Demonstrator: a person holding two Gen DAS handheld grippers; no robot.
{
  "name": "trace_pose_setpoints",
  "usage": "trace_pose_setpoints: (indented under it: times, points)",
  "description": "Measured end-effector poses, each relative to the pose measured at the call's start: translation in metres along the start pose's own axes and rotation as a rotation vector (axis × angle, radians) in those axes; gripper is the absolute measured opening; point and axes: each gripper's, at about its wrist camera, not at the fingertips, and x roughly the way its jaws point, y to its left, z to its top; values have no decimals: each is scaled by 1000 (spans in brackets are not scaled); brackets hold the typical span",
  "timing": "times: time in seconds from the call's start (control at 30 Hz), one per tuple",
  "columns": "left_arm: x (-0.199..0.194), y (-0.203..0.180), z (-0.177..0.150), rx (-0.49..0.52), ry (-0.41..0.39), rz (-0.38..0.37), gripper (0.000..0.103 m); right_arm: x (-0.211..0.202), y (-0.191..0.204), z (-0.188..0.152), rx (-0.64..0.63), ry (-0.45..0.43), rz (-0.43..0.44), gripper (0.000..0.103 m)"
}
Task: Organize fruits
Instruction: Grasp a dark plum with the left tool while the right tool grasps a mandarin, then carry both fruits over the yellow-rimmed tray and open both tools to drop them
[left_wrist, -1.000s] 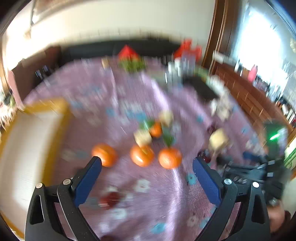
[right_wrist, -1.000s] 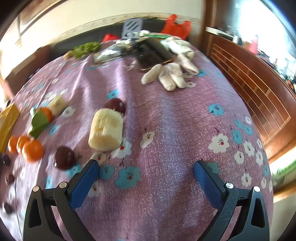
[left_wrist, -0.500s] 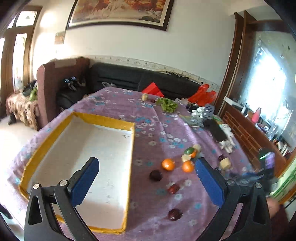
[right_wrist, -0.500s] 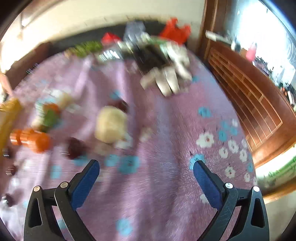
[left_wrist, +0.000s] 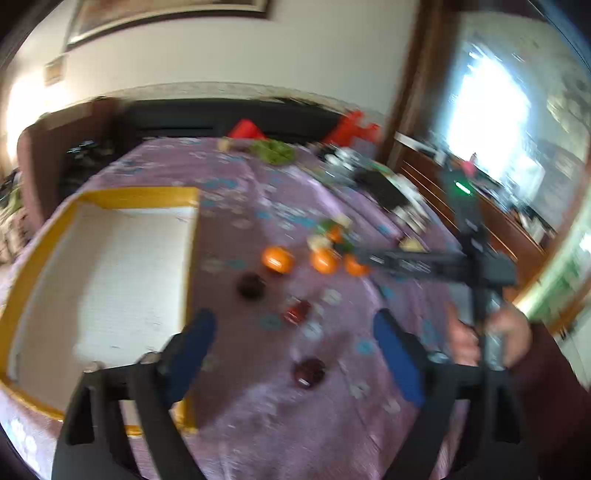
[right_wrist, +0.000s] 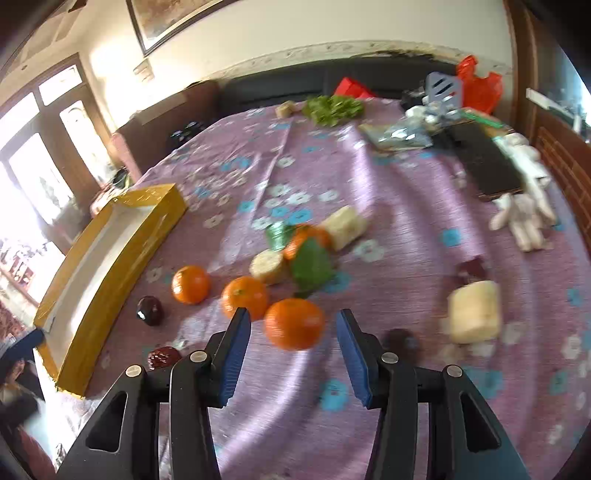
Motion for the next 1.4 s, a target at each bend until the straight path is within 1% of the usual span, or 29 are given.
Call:
trace_pose_setpoints:
  times: [0.03,0.1,0.23,0.27,0.33,0.4,0.43,0.47,0.5,0.57,0.6,0.67,0.73,0.87,1.0,1.07,1.1,1.13,1.23,1.3,1.4]
  points:
    - [5,-4,-2,16,20,-7,61,2,2,-2,-5,4,6,52]
    - [18,-10,-7,41,70,-15,55,6,9,-5,-24,-3,-9,52]
    - [40,-17,-17,54,145,-38,55,9,4,-4,-5,3,-4,52]
    - [42,-19,-20,63,150,-38,55,11,2,-5,5,9,2,52]
    - [51,-24,-22,76,171,-33,54,16,-2,-7,18,19,6,50]
    - [58,-24,-22,71,194,-34,55,20,-3,-9,24,29,10,43]
    - [63,-25,-24,71,208,-20,54,19,-2,-10,17,24,3,42]
    - [66,-25,-24,76,213,-2,54,19,0,-11,8,23,-1,42]
    - [68,-25,-24,82,216,14,50,18,1,-11,4,19,-3,42]
    - [72,-24,-25,84,222,66,35,18,3,-12,-1,15,-15,42]
    - [71,-22,-24,78,218,78,27,17,3,-13,0,14,-17,42]
    - [70,-15,-23,39,221,46,27,15,3,-13,4,11,-23,41]
    - [64,-11,-23,13,212,39,27,8,5,-14,6,-1,-24,41]
    - [38,-4,-18,-16,151,20,27,-18,14,-17,24,-35,0,41]
    - [0,17,-4,-73,55,31,27,-47,48,-16,-33,-66,40,42]
    - [-23,37,3,-107,4,67,27,-59,72,-12,-71,-81,69,42]
    - [-31,46,4,-118,-12,88,27,-65,88,-8,-95,-87,97,42]
    - [-39,58,7,-130,-27,120,27,-67,101,-5,-113,-88,120,42]
    - [-57,100,12,-163,-39,234,27,-65,147,4,-177,-81,200,42]
    - [-63,123,13,-188,-33,279,27,-53,180,7,-218,-56,246,42]
    - [-61,162,12,-229,-1,346,27,-28,224,3,-277,-7,290,42]
